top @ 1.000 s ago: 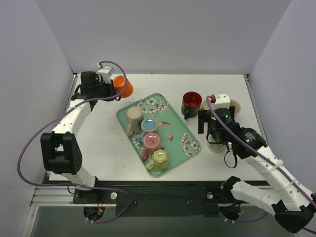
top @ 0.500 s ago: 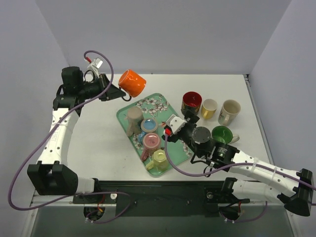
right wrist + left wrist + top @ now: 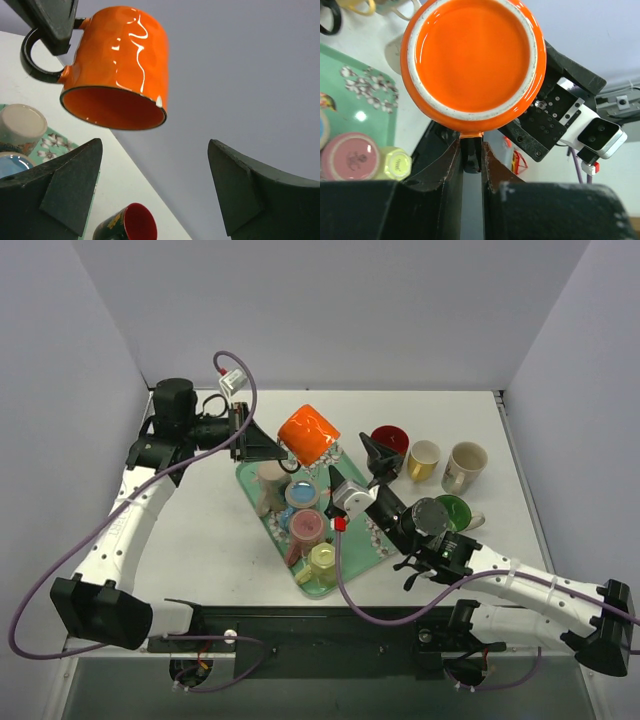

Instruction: Turn the mug right side up

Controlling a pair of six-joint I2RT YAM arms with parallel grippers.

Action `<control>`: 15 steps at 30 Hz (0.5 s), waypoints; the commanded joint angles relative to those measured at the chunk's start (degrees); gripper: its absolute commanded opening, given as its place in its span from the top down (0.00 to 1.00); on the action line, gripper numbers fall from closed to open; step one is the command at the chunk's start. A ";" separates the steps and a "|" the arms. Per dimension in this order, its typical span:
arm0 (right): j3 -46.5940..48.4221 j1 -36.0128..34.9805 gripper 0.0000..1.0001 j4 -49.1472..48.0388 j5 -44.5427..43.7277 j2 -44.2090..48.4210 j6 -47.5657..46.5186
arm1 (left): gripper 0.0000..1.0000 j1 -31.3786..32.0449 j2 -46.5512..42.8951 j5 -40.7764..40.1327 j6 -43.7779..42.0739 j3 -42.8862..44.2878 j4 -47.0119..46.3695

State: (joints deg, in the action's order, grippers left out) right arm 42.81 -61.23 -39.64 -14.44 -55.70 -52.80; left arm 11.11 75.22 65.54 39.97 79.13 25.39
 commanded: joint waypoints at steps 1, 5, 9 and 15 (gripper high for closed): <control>1.22 -0.55 0.19 -8.00 1.69 -1.95 -2.14 | 1.00 3.12 -1.83 4.51 5.20 -0.20 -7.79; 2.37 -0.38 0.21 -11.07 1.96 -4.06 -2.92 | 1.00 5.05 -2.01 4.95 8.11 -2.05 -10.17; 4.30 -0.20 0.24 -11.86 1.78 -5.64 -3.81 | 1.00 6.55 -2.18 6.27 12.76 -5.47 -15.88; 5.97 0.41 0.65 -10.90 1.61 -5.82 -4.07 | 1.00 7.08 -2.18 7.76 18.73 -8.29 -22.12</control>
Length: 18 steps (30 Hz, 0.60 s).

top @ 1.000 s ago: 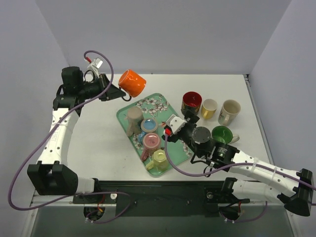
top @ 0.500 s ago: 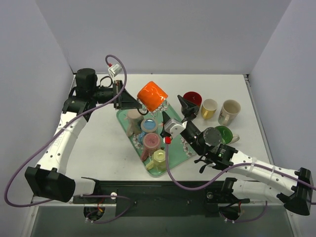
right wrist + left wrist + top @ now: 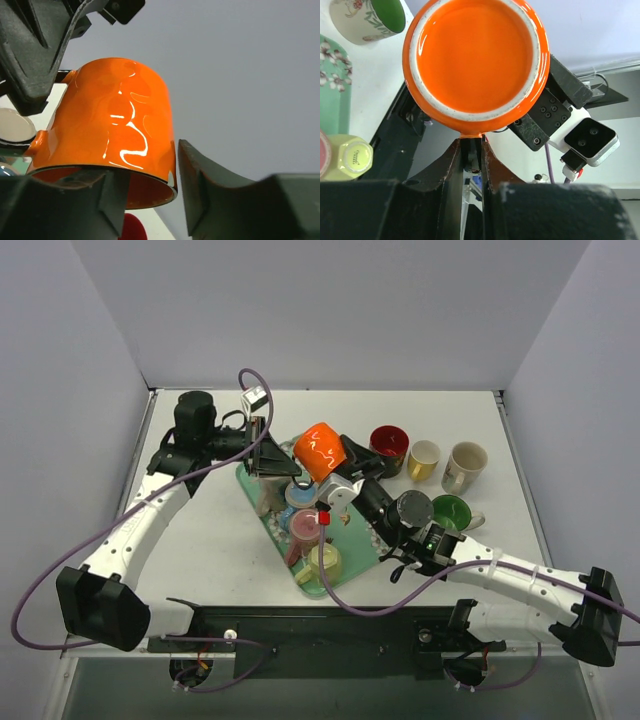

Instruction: Turn the mug right side up

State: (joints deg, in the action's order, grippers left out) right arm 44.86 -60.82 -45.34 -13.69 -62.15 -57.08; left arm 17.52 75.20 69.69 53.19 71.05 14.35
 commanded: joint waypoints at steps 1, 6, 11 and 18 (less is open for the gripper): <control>4.35 0.00 0.74 -3.19 0.86 0.80 -0.05 | 1.00 0.68 -2.07 3.87 6.22 -0.38 -11.97; 5.24 0.00 1.00 3.86 -2.21 1.77 1.70 | 0.86 0.59 -1.28 3.96 10.26 -1.08 -18.39; 6.90 1.05 1.00 12.28 -8.97 3.70 10.38 | 0.19 -1.69 0.47 0.81 2.03 2.42 -7.74; 11.82 6.41 1.00 33.78 -12.58 3.09 27.70 | 0.14 -8.02 5.65 -12.28 -28.79 16.04 18.15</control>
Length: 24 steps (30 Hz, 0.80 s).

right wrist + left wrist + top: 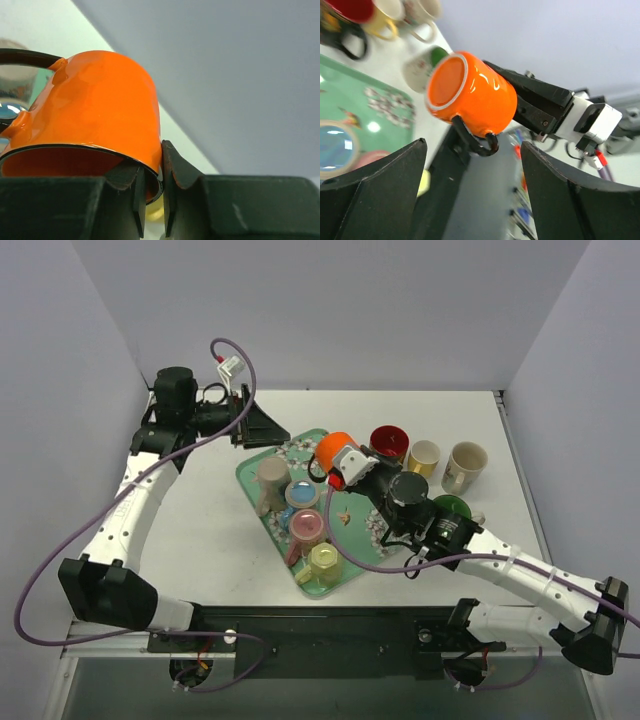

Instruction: Turn the mug right side up

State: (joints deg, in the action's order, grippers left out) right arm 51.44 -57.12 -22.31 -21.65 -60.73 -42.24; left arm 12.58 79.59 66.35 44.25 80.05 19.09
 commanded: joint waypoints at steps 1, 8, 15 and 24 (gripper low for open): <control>6.03 3.59 1.00 13.05 -4.46 1.41 14.62 | 0.13 -3.87 1.53 -12.26 -22.25 9.05 17.17; 13.86 6.67 1.00 43.20 0.98 2.02 34.46 | 0.11 -5.72 2.33 -30.21 -43.45 11.36 28.02; 9.13 6.94 1.00 64.21 10.91 1.58 60.65 | 0.10 -7.48 2.58 -31.64 -46.62 5.38 25.56; -7.21 3.25 1.00 65.63 8.56 6.85 80.01 | 0.10 -7.48 2.68 -31.10 -48.38 1.34 23.80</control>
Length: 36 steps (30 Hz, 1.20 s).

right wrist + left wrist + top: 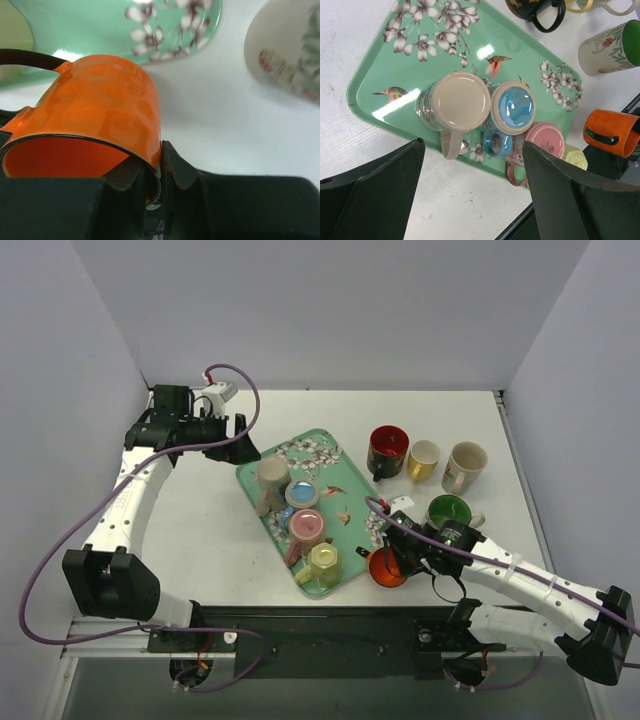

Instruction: Turn the mug right side up

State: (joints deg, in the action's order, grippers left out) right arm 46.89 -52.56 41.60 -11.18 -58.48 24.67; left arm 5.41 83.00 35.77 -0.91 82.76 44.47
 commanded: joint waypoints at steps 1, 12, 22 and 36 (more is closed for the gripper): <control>-3.64 -1.41 1.00 1.73 -2.26 4.78 14.00 | 0.10 -0.22 -0.82 -0.87 -3.48 -1.72 -1.75; -11.56 5.87 1.00 -0.29 -0.25 0.21 16.73 | 0.10 -0.14 -0.21 -0.18 -6.38 -3.13 -1.05; -9.46 7.91 0.53 -0.65 0.90 0.38 15.41 | 0.10 6.53 1.11 -9.72 -20.36 -6.46 3.18; 2.94 7.38 0.04 8.93 -9.47 8.64 12.86 | 0.16 14.81 -1.35 -29.53 -20.11 -22.64 -15.00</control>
State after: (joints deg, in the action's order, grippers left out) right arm 48.18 -44.73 45.28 -15.66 -51.48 38.54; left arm 20.10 81.97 12.12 -21.65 61.34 39.31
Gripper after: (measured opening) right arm 0.956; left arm 0.883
